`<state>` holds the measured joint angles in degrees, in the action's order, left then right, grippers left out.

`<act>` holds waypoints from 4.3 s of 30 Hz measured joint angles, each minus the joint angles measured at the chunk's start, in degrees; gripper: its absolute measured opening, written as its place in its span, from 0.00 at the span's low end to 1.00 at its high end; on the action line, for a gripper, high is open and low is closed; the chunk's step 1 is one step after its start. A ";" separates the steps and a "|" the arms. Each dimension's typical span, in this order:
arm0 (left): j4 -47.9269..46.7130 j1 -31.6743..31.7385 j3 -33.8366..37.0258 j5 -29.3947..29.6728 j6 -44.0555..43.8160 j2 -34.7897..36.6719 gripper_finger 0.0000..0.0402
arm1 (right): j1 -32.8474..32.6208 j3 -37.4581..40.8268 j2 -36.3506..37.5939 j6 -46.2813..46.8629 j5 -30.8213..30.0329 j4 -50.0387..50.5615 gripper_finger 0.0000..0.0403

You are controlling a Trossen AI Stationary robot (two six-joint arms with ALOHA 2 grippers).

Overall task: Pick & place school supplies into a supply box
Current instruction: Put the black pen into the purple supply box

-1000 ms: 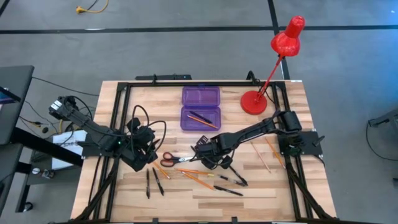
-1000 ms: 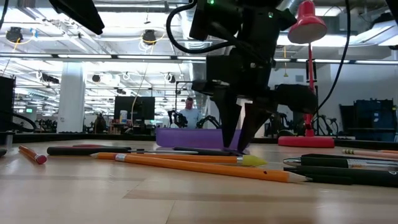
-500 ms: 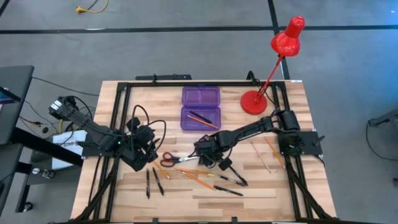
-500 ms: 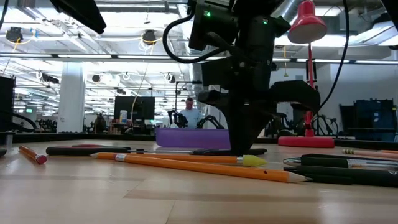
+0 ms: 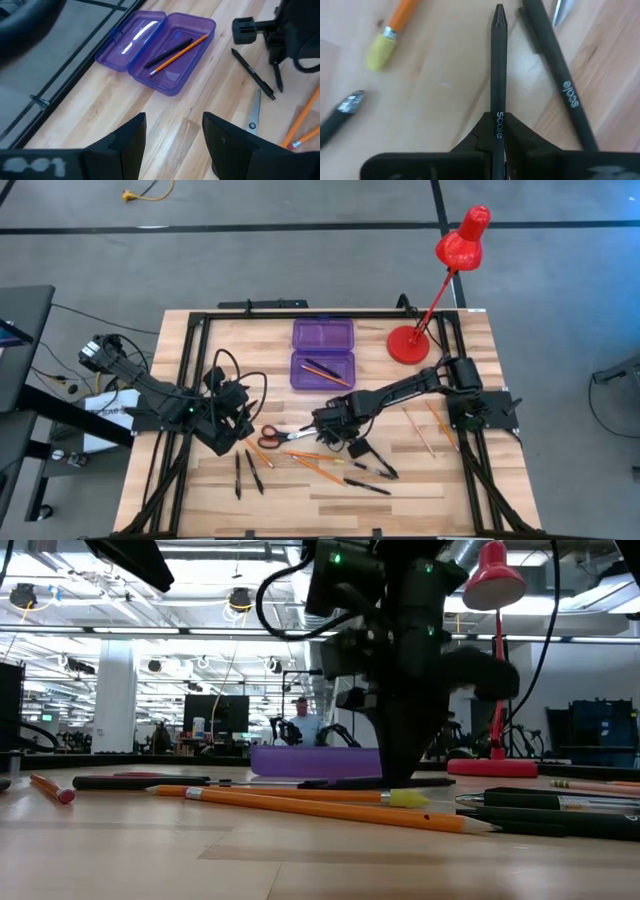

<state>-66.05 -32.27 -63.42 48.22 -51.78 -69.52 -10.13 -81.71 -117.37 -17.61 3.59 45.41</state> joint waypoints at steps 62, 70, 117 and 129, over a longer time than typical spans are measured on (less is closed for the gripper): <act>8.36 -2.52 5.84 -24.34 20.60 -5.75 0.46 | 19.53 -16.57 8.46 6.23 0.86 9.35 0.42; 23.83 -4.14 10.93 -31.26 31.35 -14.52 0.46 | 12.13 -16.57 18.47 6.12 -2.21 12.53 0.36; 33.44 -1.30 15.75 -49.34 56.86 -22.45 0.28 | 1.13 -16.48 32.79 17.71 -15.68 19.37 0.30; 34.09 0.51 16.85 -49.00 55.52 -22.49 0.23 | 1.13 -16.48 32.79 17.76 -15.69 19.35 0.30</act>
<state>-31.97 -31.76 -46.57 -0.78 3.74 -92.01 -8.99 -98.19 -84.58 0.16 -12.11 64.75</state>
